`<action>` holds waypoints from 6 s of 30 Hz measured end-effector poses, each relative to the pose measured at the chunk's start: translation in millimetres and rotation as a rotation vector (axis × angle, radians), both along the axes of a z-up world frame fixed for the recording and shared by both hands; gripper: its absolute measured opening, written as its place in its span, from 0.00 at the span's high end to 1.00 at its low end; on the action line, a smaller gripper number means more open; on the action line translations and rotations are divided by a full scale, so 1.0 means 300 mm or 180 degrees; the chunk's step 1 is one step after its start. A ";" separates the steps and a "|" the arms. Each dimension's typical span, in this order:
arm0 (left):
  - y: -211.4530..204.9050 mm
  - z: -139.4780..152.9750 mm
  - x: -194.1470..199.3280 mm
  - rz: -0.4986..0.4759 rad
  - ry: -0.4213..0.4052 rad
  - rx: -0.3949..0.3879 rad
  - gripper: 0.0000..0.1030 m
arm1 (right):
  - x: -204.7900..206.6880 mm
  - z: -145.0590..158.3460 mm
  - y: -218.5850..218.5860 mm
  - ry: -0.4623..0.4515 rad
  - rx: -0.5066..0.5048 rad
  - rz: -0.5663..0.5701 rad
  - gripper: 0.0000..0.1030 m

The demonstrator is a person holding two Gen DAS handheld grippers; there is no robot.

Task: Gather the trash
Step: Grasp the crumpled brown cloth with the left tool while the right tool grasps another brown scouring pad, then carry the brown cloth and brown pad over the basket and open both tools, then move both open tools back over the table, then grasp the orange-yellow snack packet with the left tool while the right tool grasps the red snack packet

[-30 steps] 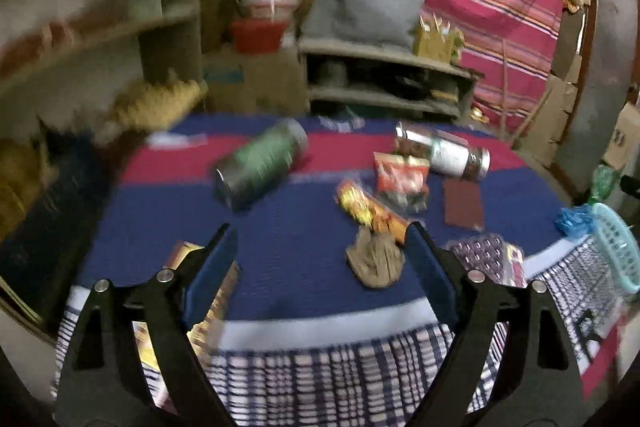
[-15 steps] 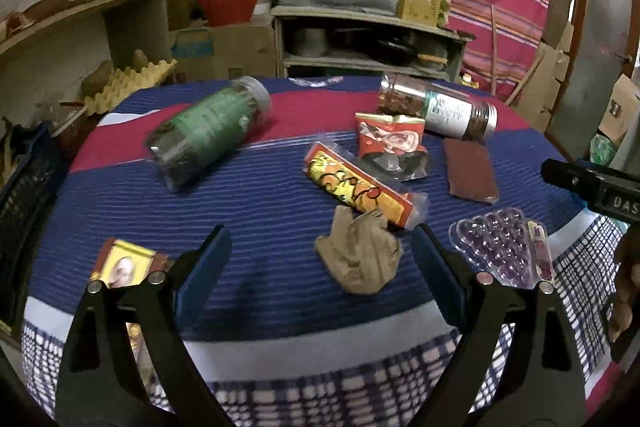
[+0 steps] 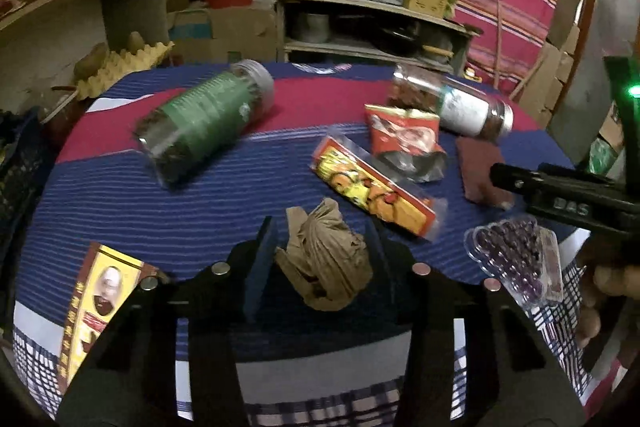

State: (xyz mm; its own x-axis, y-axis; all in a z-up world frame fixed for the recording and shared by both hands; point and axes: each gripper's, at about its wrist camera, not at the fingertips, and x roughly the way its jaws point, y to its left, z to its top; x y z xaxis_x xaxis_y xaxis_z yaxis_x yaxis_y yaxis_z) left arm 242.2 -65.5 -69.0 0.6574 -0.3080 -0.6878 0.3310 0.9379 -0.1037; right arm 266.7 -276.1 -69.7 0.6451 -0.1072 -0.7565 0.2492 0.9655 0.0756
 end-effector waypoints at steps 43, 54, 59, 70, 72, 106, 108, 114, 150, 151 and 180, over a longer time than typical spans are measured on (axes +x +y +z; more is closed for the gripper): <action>0.074 0.144 -0.075 0.0009 -0.0295 -0.0310 0.57 | -0.267 0.085 -0.247 -0.0429 0.0329 -0.0098 0.38; 0.019 0.157 -0.110 -0.0121 -0.0301 -0.0325 0.57 | -0.353 0.141 -0.320 -0.0575 0.0109 -0.0314 0.38; -0.096 0.192 -0.157 -0.0247 -0.0342 -0.0321 0.57 | -0.504 0.236 -0.428 -0.0777 -0.0147 -0.0605 0.38; -0.560 0.278 -0.287 -0.0594 -0.0356 -0.0463 0.57 | -0.760 0.328 -0.657 -0.0896 -0.0577 -0.0964 0.38; -0.652 0.283 -0.318 -0.0700 -0.0390 -0.0443 0.57 | -0.808 0.332 -0.718 -0.0841 -0.0641 -0.1100 0.38; -1.385 0.128 -0.582 -0.1896 -0.0050 -0.0293 0.54 | -1.112 0.188 -1.109 -0.0561 -0.0219 -0.1777 0.36; -1.387 0.125 -0.576 -0.1930 -0.0061 -0.0251 0.54 | -1.111 0.195 -1.105 -0.0632 -0.0198 -0.1717 0.36; -1.388 0.143 -0.570 -0.1932 -0.0043 -0.0322 0.39 | -1.116 0.217 -1.098 -0.0687 -0.0248 -0.1792 0.30; 0.027 0.119 -0.045 0.0170 0.0077 -0.0222 0.17 | -0.513 0.314 -0.334 -0.0821 -0.0587 -0.0362 0.15; 0.036 0.106 -0.034 0.0195 0.0110 -0.0287 0.17 | -0.509 0.299 -0.343 -0.0779 -0.0593 -0.0431 0.15; -0.129 -0.065 0.153 -0.0145 0.0545 -0.0486 0.63 | -0.085 0.107 -0.035 -0.0545 0.0281 0.0310 0.15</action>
State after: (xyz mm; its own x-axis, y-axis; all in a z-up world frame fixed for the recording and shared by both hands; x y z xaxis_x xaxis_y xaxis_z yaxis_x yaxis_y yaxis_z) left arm 288.1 -104.3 -88.5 0.5181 -0.4436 -0.7313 0.3379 0.8916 -0.3014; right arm 241.1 -286.7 -37.5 0.7690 0.0237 -0.6388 0.1312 0.9722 0.1942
